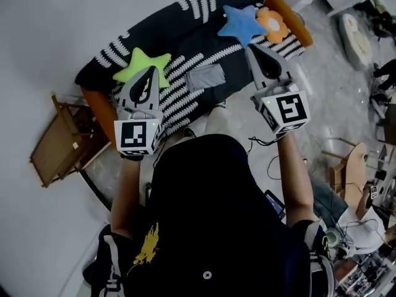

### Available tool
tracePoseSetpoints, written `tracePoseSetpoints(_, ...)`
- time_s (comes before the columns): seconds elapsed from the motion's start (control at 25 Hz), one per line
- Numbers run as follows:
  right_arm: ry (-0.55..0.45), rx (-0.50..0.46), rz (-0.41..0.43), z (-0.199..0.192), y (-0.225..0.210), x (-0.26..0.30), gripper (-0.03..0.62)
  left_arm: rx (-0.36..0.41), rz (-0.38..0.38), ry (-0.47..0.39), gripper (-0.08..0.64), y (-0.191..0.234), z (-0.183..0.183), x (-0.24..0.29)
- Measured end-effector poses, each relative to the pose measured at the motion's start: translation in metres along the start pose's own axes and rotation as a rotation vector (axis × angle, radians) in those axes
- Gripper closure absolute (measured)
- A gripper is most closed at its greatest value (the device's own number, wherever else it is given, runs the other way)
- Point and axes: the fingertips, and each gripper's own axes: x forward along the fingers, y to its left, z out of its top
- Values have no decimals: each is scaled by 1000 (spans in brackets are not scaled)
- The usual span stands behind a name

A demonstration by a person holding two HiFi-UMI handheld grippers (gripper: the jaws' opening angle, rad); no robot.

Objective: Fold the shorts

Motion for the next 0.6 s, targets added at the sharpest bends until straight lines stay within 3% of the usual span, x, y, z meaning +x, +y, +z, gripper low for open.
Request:
tracePoseSetpoints(0.2, 41, -34, 51, 0, 19, -9, 579, -17, -48, -37, 546, -22, 20, 6)
tracePoseSetpoints(0.32, 47, -48, 80, 5, 33, -16, 578, -2, -38, -55, 546, -30, 28, -7)
tracePoseSetpoints(0.48, 7, -49, 78, 13, 39, -22, 580, -58, -38, -52, 546, -38, 19, -19)
tracePoseSetpoints(0.6, 0, -52, 87, 14, 43, -17, 580, -43, -36, -54, 546, -40, 14, -22)
